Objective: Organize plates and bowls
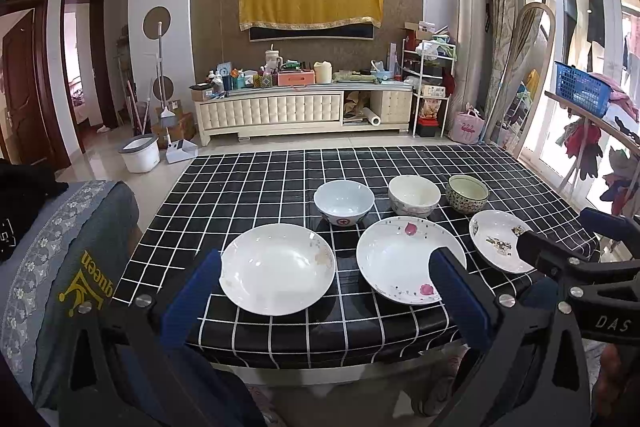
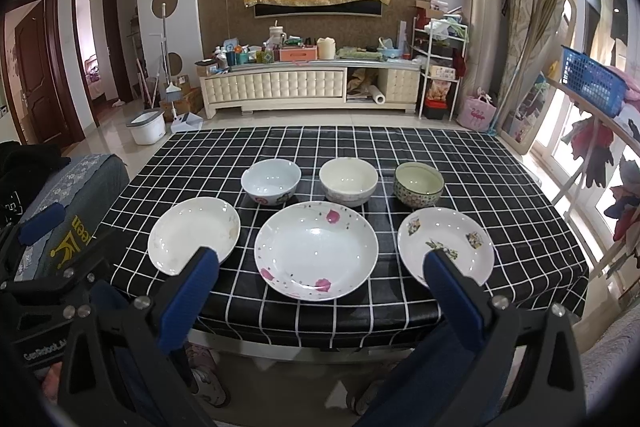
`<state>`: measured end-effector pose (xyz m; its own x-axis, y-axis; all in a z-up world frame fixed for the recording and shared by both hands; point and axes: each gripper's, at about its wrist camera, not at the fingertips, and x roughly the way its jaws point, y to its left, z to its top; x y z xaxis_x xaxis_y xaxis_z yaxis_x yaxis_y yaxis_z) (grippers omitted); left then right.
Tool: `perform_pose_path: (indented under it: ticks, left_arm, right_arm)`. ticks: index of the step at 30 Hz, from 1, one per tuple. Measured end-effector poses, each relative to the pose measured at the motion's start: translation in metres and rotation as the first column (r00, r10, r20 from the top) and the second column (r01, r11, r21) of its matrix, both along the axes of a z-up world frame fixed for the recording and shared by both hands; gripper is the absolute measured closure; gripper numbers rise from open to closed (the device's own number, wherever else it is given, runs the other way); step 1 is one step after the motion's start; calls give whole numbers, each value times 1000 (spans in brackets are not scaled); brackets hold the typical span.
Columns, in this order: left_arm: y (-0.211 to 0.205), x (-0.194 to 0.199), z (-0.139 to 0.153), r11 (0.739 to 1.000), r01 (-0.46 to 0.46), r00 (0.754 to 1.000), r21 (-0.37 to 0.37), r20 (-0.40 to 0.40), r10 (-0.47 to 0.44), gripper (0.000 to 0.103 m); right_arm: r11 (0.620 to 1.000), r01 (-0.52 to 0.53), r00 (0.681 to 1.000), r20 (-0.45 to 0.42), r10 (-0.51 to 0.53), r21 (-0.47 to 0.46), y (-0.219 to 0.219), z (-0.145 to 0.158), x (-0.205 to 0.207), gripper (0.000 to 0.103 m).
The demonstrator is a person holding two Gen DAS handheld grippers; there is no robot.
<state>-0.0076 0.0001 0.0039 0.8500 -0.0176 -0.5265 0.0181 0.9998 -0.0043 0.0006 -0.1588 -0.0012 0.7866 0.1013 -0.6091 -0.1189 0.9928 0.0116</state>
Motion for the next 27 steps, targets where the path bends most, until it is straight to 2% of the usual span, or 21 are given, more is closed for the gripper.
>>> perform_pose_path:
  ticks: [7,16,20,22,27]
  left_arm:
    - [3,9,4,1000,14,1000,-11,-11,-14,0]
    - [18,39,8,999,-34,998,9,-45,35,0]
    - [33,57,6,998,-63,996,21,-66,64,0]
    - [42,67,1,997,-75,994,12,-84,75,0]
    - [74,98,-24,990,-137,975,-22,-180,131,0]
  right_arm:
    - [1000,-21,1000,-12,21,9,6,7,18,0]
    - [996,-88,996,-25,88,-15,36,11,64,0]
    - [993,-116,993,-27,116,20,48,3,90,0]
    - [990,-138,990,-38,138,-1,61,-4,105,0]
    - [988,-153,979,-133,153,14,82,-32,141,0]
